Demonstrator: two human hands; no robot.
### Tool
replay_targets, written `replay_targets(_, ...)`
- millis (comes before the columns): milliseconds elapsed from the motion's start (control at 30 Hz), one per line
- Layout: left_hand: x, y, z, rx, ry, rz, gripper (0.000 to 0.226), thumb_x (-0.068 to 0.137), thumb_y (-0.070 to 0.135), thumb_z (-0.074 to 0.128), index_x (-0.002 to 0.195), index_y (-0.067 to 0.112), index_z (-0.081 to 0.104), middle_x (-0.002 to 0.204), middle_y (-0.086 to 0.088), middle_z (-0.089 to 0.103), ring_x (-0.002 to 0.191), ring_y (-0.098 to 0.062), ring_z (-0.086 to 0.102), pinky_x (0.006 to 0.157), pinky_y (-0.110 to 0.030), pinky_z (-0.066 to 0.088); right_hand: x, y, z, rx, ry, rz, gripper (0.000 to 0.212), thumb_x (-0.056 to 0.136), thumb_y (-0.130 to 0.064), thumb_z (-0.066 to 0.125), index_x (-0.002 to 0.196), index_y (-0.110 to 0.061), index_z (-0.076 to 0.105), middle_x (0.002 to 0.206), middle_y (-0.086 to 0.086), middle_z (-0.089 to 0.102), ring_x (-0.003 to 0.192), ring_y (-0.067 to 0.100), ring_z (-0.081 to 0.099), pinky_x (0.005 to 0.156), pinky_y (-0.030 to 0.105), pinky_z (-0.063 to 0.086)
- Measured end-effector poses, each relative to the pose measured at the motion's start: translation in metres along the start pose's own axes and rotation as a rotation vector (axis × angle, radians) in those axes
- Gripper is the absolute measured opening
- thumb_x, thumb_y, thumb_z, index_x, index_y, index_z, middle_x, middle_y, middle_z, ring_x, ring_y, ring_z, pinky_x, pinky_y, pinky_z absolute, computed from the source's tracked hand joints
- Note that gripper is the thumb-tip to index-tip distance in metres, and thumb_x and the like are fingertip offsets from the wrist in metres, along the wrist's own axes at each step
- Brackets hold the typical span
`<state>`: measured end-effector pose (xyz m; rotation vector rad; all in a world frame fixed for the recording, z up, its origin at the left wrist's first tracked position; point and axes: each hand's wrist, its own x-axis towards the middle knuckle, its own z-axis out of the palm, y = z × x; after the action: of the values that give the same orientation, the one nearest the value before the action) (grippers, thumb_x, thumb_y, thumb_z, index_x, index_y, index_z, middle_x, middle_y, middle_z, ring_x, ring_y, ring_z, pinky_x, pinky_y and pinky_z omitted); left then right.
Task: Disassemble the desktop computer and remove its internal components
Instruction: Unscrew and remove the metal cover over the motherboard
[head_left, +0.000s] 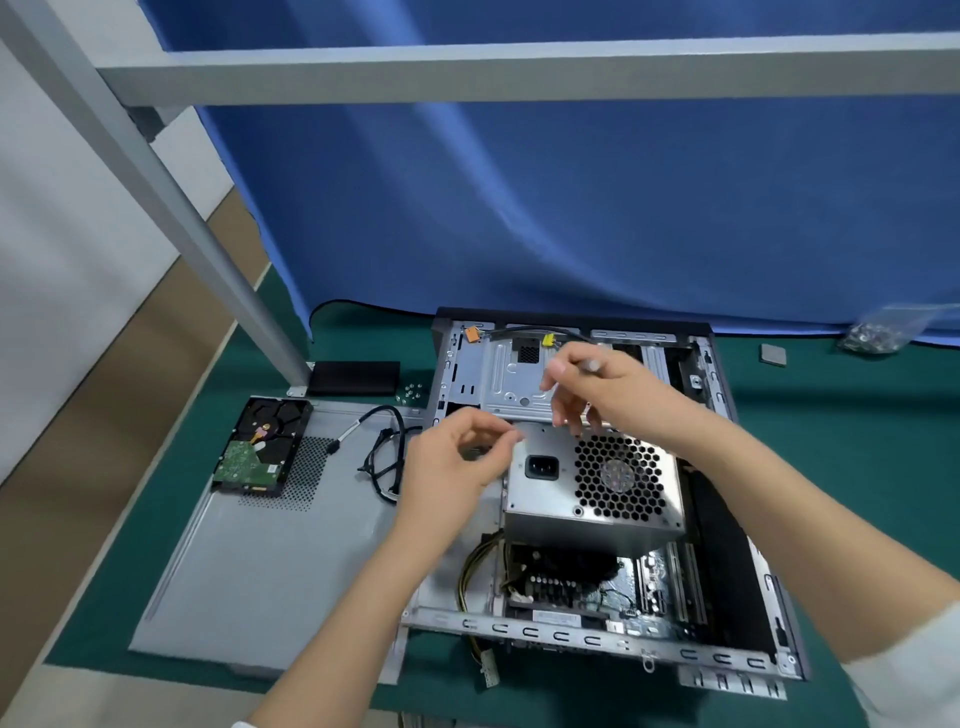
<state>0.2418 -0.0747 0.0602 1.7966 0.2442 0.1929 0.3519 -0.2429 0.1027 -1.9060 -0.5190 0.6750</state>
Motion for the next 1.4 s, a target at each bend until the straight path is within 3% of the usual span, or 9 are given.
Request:
replay_targets(133,0.022,-0.01,-0.025,-0.075,0.123,-0.067,0.003,0.083,0.013,0.07,0.084,0.016,0.069,0.08,0.001,0.073,0.08,-0.014,0.068,0.073,-0.017,0.053,0.058,0.029,0.008,-0.437,0.013,0.144,0.012,0.091,-0.029,0.06,0.087,-0.02,0.053,0.074,-0.006,0.06,0.069,0.014,0.056,0.061,0.026,0.044)
replay_targets(267,0.046,-0.03,-0.055,-0.061,0.225,-0.17,0.006,0.086,0.018,0.067,0.09,0.014,0.067,0.081,0.0,0.073,0.078,-0.011,0.068,0.071,-0.015,0.052,0.092,0.042,0.011,-0.636,0.018,0.297,0.029,0.082,-0.033,0.072,0.088,-0.017,0.048,0.088,0.0,0.053,0.083,0.019,0.049,0.068,0.025,0.034)
replay_targets(433,0.079,-0.073,-0.087,0.069,0.29,-0.281,0.003,0.087,0.022,0.067,0.088,0.019,0.069,0.081,0.002,0.072,0.074,-0.008,0.066,0.073,-0.018,0.05,0.11,0.048,0.012,-0.604,-0.053,0.408,0.033,0.081,-0.033,0.073,0.074,-0.023,0.043,0.093,0.0,0.051,0.088,0.019,0.048,0.073,0.027,0.035)
replay_targets(633,0.12,-0.132,-0.09,0.39,0.223,-0.352,0.013,0.088,0.013,0.064,0.099,0.012,0.072,0.085,0.001,0.069,0.075,-0.008,0.062,0.062,-0.003,0.04,0.114,0.047,0.016,-0.582,-0.061,0.459,0.029,0.085,-0.025,0.07,0.092,-0.014,0.044,0.094,0.002,0.049,0.088,0.019,0.046,0.073,0.025,0.033)
replay_targets(867,0.166,-0.168,-0.072,0.665,0.11,-0.352,0.013,0.087,0.013,0.062,0.097,0.012,0.07,0.089,-0.004,0.072,0.076,-0.015,0.064,0.068,-0.022,0.048,0.115,0.05,0.019,-0.604,-0.054,0.462,0.024,0.089,-0.022,0.065,0.089,-0.015,0.043,0.084,-0.002,0.048,0.085,0.017,0.046,0.07,0.024,0.032)
replay_targets(967,0.176,-0.172,-0.066,0.839,0.063,-0.344,0.016,0.087,0.017,0.058,0.099,0.019,0.069,0.091,-0.006,0.069,0.093,-0.023,0.06,0.071,-0.031,0.05,0.117,0.049,0.018,-0.603,-0.052,0.45,0.02,0.09,-0.017,0.063,0.086,-0.016,0.043,0.082,-0.005,0.054,0.084,0.014,0.05,0.06,0.023,0.031)
replay_targets(1133,0.183,-0.18,-0.065,1.138,-0.05,-0.286,0.021,0.089,0.022,0.057,0.105,0.022,0.07,0.105,-0.009,0.063,0.107,-0.028,0.046,0.077,-0.035,0.044,0.119,0.05,0.017,-0.617,-0.067,0.441,0.02,0.088,-0.016,0.065,0.092,-0.013,0.045,0.103,0.005,0.065,0.1,0.02,0.059,0.067,0.024,0.035)
replay_targets(1233,0.185,-0.181,-0.067,1.216,-0.07,-0.257,0.019,0.088,0.027,0.058,0.1,0.024,0.072,0.107,-0.008,0.061,0.106,-0.029,0.045,0.077,-0.035,0.043,0.12,0.05,0.018,-0.626,-0.074,0.438,0.025,0.088,-0.021,0.066,0.097,-0.012,0.045,0.106,0.006,0.064,0.097,0.021,0.057,0.059,0.026,0.035)
replay_targets(1400,0.184,-0.182,-0.071,1.246,-0.089,-0.239,0.018,0.086,0.026,0.057,0.095,0.022,0.072,0.106,-0.007,0.061,0.104,-0.029,0.047,0.077,-0.035,0.042,0.12,0.053,0.018,-0.637,-0.081,0.438,0.028,0.087,-0.024,0.067,0.097,-0.013,0.043,0.103,0.006,0.061,0.093,0.021,0.055,0.068,0.025,0.035)
